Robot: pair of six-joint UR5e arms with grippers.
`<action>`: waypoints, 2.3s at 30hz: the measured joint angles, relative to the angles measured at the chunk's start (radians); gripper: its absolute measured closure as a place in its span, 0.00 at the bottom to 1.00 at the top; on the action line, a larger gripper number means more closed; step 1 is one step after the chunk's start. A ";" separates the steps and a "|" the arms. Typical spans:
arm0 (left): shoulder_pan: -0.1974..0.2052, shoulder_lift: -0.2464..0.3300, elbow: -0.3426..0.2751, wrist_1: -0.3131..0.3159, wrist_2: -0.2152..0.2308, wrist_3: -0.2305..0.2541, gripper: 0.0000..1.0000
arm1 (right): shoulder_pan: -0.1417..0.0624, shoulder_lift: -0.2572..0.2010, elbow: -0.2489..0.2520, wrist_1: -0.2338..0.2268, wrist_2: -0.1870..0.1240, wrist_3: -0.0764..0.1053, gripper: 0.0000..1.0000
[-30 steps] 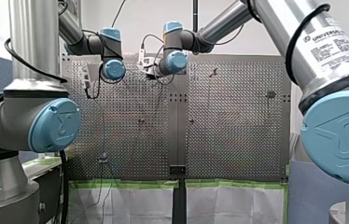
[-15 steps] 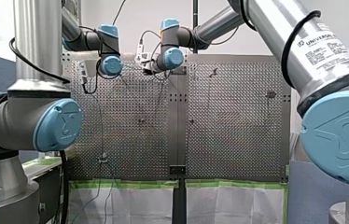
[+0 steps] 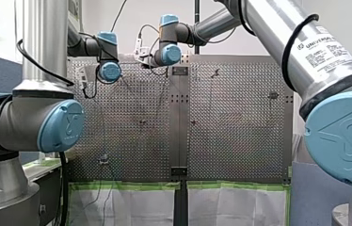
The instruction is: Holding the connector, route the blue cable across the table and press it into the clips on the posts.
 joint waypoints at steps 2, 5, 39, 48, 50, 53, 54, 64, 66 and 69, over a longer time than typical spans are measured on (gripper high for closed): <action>0.007 -0.001 0.000 0.002 0.010 -0.002 1.00 | 0.000 0.002 -0.001 0.003 0.001 0.000 1.00; 0.014 -0.001 0.000 0.000 0.025 -0.011 1.00 | 0.001 0.006 -0.001 0.012 0.002 -0.001 1.00; 0.093 -0.094 0.039 0.093 0.192 -0.093 1.00 | -0.005 0.051 -0.035 0.032 0.021 0.001 1.00; 0.124 -0.153 0.080 0.121 0.243 -0.115 1.00 | -0.022 0.074 -0.089 0.037 0.026 0.002 1.00; 0.133 -0.156 0.083 0.134 0.254 -0.127 1.00 | -0.024 0.076 -0.092 0.037 0.032 0.002 1.00; 0.154 -0.158 0.086 0.149 0.274 -0.140 1.00 | -0.028 0.079 -0.094 0.038 0.043 0.002 1.00; 0.162 -0.158 0.087 0.151 0.281 -0.143 1.00 | -0.029 0.079 -0.094 0.038 0.047 0.002 1.00; 0.199 -0.158 0.088 0.168 0.349 -0.175 1.00 | -0.031 0.083 -0.094 0.041 0.060 0.000 1.00; 0.199 -0.158 0.088 0.168 0.354 -0.179 1.00 | -0.032 0.083 -0.095 0.042 0.063 -0.002 1.00; 0.199 -0.159 0.087 0.164 0.364 -0.189 0.71 | -0.032 0.084 -0.095 0.044 0.069 -0.005 1.00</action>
